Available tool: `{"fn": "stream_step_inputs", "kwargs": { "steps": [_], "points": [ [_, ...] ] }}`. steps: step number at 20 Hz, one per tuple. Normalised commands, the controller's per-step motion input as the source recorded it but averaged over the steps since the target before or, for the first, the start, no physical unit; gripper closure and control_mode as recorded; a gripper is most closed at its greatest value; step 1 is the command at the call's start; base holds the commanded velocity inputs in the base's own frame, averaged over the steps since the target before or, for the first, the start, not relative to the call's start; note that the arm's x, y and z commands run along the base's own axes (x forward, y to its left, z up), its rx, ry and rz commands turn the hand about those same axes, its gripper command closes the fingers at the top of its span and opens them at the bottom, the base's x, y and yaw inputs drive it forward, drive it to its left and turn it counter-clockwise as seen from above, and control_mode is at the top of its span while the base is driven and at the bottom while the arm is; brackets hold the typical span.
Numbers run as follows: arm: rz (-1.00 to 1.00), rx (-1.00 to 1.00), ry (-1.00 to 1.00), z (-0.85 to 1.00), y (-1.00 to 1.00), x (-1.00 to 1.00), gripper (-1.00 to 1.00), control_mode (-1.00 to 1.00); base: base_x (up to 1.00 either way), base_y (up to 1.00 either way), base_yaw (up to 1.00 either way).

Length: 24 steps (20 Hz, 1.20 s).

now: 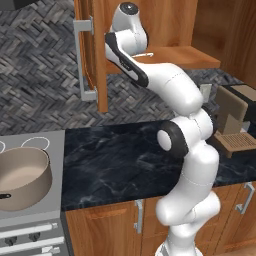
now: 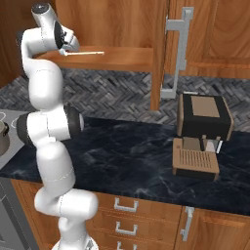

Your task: Open the cabinet and move the ladle to the pot. Then close the cabinet.

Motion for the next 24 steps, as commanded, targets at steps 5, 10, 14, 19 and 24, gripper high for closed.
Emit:
{"fn": "stream_step_inputs", "kwargs": {
  "steps": [5,10,14,19,24],
  "points": [
    [0.0,0.0,-0.02,0.0,-0.05,-0.7,1.0,-1.0,0.0,0.0,0.0],
    [0.0,0.02,-0.06,0.0,-0.09,-0.98,1.0,-1.0,0.0,0.0,0.0],
    [0.0,0.04,-0.12,-0.09,-0.3,-1.0,1.0,-1.0,0.0,0.0,0.0],
    [0.0,0.03,-0.07,0.0,-0.35,-1.0,1.0,-1.0,0.0,0.0,0.0],
    [0.0,0.0,-0.1,0.0,-0.26,-1.0,1.0,-1.0,0.0,0.0,0.0]
  ]
}}
